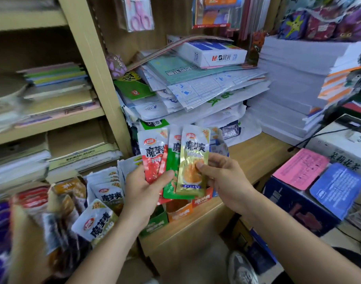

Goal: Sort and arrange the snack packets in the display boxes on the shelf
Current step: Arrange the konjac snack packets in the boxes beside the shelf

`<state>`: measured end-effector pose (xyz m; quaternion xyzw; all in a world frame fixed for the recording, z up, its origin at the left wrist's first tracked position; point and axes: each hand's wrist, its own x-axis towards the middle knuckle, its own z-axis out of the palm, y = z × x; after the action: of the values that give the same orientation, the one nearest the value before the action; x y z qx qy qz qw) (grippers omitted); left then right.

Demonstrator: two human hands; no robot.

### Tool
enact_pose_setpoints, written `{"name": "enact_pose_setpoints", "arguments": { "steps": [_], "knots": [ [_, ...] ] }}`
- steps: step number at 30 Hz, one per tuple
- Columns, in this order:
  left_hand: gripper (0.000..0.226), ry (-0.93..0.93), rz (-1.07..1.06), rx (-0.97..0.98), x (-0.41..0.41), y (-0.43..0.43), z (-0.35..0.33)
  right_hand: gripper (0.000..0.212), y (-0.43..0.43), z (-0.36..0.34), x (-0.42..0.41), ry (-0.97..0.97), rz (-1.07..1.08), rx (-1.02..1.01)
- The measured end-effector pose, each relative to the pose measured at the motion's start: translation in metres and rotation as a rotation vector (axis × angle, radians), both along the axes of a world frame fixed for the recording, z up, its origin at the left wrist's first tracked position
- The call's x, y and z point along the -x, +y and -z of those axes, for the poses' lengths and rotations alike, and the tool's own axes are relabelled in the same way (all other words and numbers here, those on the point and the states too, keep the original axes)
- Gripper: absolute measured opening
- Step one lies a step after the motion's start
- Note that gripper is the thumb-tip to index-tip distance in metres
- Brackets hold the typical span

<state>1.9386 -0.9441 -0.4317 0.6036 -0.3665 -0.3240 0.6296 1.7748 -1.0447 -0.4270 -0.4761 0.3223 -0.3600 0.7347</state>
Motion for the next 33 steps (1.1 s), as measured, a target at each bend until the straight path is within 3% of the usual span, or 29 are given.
{"name": "enact_pose_setpoints", "arguments": {
  "steps": [4,8,10,15,19,22,25,27,30,33],
  "knots": [
    [0.017,-0.151,-0.253,0.074,-0.034,0.021,-0.001,0.008,0.006,-0.003,-0.018,0.064,0.147,0.035],
    [0.015,-0.251,-0.471,0.126,-0.08,0.047,-0.007,0.002,0.027,-0.008,-0.042,0.16,0.138,0.286],
    [0.013,-0.244,-0.562,0.15,-0.101,0.062,-0.011,0.008,0.043,-0.008,-0.059,0.183,0.119,0.405],
    [0.025,-0.213,-0.643,0.159,-0.13,0.091,-0.008,0.024,0.073,0.006,-0.101,0.267,0.085,0.719],
    [0.03,-0.207,-0.668,0.171,-0.141,0.102,-0.007,0.023,0.097,0.025,-0.129,0.33,0.131,0.978],
    [0.03,-0.208,-0.709,0.185,-0.153,0.11,-0.005,0.021,0.105,0.046,-0.135,0.573,-0.191,1.404],
    [0.029,-0.175,-0.734,0.221,-0.163,0.116,-0.006,0.037,0.108,0.068,-0.13,0.773,-0.451,1.715],
    [0.025,-0.155,-0.751,0.245,-0.166,0.12,-0.009,0.035,0.108,0.069,-0.127,0.806,-0.484,1.678],
    [0.024,-0.143,-0.744,0.258,-0.167,0.124,-0.01,0.025,0.105,0.06,-0.127,0.689,-0.465,1.464],
    [0.027,-0.164,-0.706,0.241,-0.163,0.123,-0.009,0.032,0.098,0.046,-0.132,0.618,-0.286,1.376]
  ]
}}
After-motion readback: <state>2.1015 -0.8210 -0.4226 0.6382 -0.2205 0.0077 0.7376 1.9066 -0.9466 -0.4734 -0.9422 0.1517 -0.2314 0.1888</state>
